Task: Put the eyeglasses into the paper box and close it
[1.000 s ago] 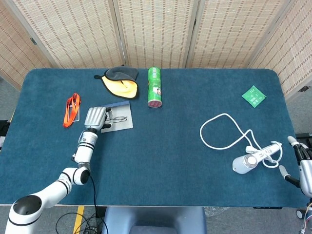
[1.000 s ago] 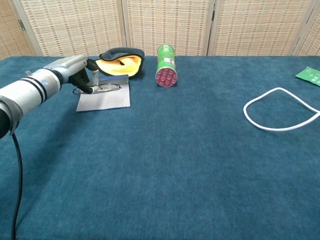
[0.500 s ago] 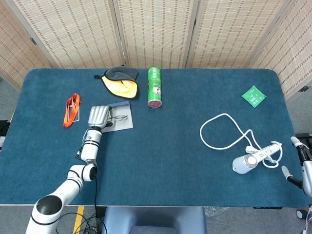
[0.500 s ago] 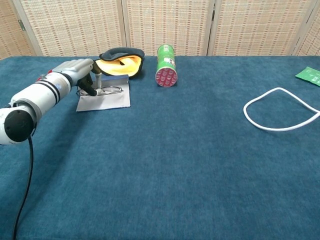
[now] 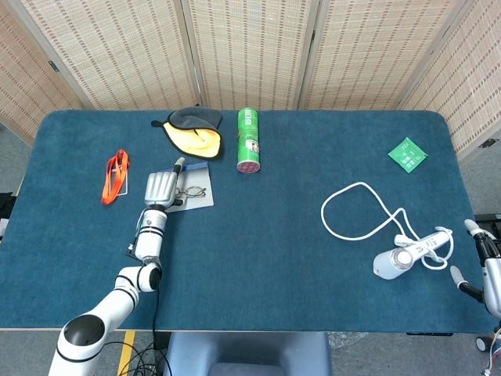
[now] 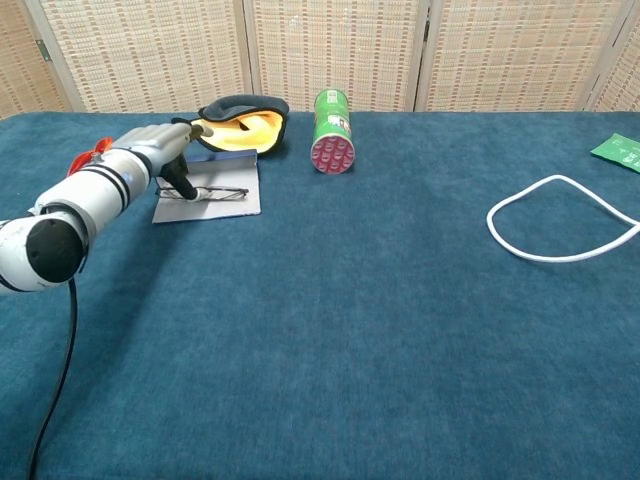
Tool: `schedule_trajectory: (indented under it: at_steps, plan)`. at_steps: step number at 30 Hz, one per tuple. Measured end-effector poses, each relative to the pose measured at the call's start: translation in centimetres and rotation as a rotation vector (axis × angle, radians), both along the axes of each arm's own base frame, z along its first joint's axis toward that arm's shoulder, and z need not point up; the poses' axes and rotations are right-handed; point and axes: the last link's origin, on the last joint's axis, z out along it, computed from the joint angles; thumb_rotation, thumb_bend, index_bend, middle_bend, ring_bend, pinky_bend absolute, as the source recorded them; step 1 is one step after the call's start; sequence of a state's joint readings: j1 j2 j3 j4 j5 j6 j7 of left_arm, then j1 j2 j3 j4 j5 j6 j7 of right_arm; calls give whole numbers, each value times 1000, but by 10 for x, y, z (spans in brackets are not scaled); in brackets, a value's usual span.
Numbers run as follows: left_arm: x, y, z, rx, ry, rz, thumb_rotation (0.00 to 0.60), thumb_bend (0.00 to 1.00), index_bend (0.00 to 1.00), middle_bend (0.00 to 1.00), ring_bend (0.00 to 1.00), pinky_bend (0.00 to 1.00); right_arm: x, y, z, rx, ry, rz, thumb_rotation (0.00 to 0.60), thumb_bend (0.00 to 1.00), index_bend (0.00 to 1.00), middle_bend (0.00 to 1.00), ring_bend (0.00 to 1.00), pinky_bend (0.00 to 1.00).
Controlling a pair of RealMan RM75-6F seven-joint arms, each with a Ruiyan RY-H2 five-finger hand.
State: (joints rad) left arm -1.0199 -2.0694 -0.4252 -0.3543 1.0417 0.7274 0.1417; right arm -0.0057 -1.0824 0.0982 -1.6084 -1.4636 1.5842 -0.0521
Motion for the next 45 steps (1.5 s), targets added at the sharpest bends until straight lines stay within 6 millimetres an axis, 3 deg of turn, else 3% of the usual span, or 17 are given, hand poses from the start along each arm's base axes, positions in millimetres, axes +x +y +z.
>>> schedule_trajectory:
  at_steps: [2, 4, 7, 10, 16, 22, 24, 29, 37, 45]
  plan:
    - [0, 2, 1, -13, -13, 10, 600, 346, 0, 1000, 942, 1000, -1, 1, 0, -1, 0, -4, 600, 354, 100, 248, 379, 242]
    - [1, 2, 2, -29, -29, 18, 600, 418, 0, 1000, 942, 1000, -2, 1, 1, -2, 1, -10, 600, 419, 100, 249, 381, 243]
    - [5, 2, 3, -57, -59, 23, 600, 576, 2, 1000, 942, 1000, -2, 0, -1, 2, -6, -7, 600, 423, 100, 249, 381, 243]
    - [10, -1, 7, -85, -87, 15, 600, 654, 4, 1000, 942, 1000, 0, -2, -2, 10, -7, 4, 600, 424, 100, 249, 381, 242]
    - [20, -7, 23, -136, -114, 16, 600, 661, 7, 1000, 942, 1000, 0, -2, -1, 6, -11, 13, 600, 424, 100, 249, 381, 242]
    - [18, -3, 40, -125, -102, 54, 600, 717, 92, 1000, 943, 1000, -1, 1, 1, 2, -7, 12, 600, 426, 100, 249, 382, 242]
    - [18, 2, 43, -122, -97, 69, 576, 759, 118, 1000, 943, 1000, -1, 2, 2, -2, -7, 12, 600, 431, 100, 249, 384, 242]
    - [15, 17, 46, -119, -50, 123, 375, 838, 175, 1000, 943, 1000, -2, 6, 0, 4, -10, 0, 600, 437, 100, 249, 386, 243]
    - [12, 33, 41, -117, 80, 175, 250, 877, 232, 1000, 943, 1000, -4, 9, 3, -4, -8, -8, 600, 437, 100, 250, 391, 244]
    - [21, 38, 27, -142, 146, 178, 233, 878, 210, 1000, 943, 1000, -3, 7, 3, -2, -8, -4, 600, 438, 100, 253, 394, 244]
